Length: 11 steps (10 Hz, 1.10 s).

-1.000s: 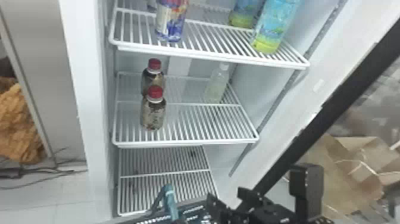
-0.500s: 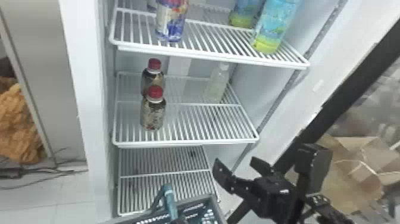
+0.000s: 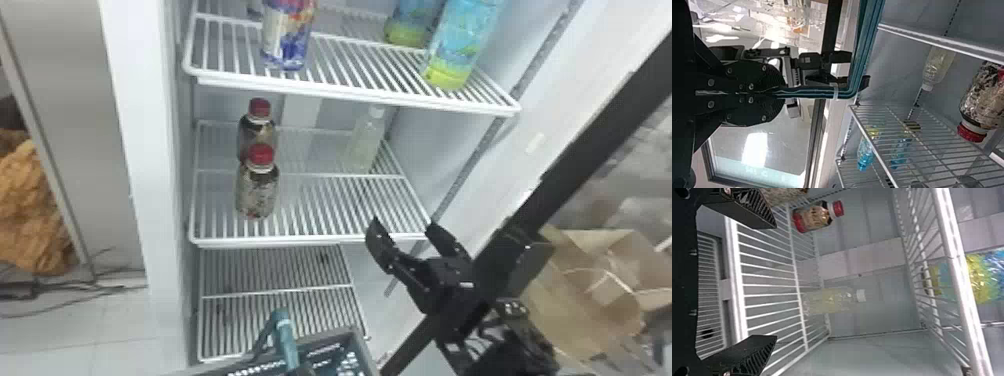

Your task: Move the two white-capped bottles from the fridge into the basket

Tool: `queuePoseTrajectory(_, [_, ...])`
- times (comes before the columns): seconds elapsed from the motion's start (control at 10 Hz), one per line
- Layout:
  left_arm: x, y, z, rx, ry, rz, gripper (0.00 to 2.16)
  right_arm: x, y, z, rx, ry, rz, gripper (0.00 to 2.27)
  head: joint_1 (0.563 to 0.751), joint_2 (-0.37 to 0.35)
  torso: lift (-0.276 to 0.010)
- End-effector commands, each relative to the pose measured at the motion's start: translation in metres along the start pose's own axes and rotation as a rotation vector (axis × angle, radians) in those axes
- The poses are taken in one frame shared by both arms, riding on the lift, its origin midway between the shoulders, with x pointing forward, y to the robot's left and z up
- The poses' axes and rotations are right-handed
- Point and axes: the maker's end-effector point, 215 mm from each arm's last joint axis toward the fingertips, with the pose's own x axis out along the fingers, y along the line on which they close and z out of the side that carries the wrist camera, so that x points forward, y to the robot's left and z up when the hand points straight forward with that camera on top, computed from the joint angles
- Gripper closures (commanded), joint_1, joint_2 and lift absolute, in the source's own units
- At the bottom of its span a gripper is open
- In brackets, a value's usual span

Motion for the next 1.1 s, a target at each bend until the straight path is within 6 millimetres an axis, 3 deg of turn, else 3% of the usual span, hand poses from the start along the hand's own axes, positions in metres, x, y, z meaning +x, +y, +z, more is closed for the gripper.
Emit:
queuePoseTrajectory(0.0, [0.001, 0.0, -0.001, -0.001, 0.003, -0.001, 1.12, 0.017, -0.002, 0.003, 0.004, -0.034, 0.003, 0.04, 0.695, -0.35, -0.26])
queuePoseTrajectory(0.4, [0.002, 0.0, -0.002, -0.001, 0.011, 0.0, 1.12, 0.061, -0.019, 0.003, -0.011, -0.101, -0.017, 0.0, 0.695, -0.35, -0.26])
queuePoseTrajectory(0.8, [0.002, -0.001, -0.003, -0.009, 0.013, -0.003, 1.12, 0.089, -0.011, 0.013, -0.044, -0.126, 0.005, 0.0, 0.695, -0.35, -0.26])
queuePoseTrajectory(1.0, [0.003, 0.0, -0.003, -0.011, 0.013, -0.002, 1.12, 0.102, -0.017, 0.022, -0.066, -0.147, -0.006, 0.0, 0.695, -0.35, -0.26])
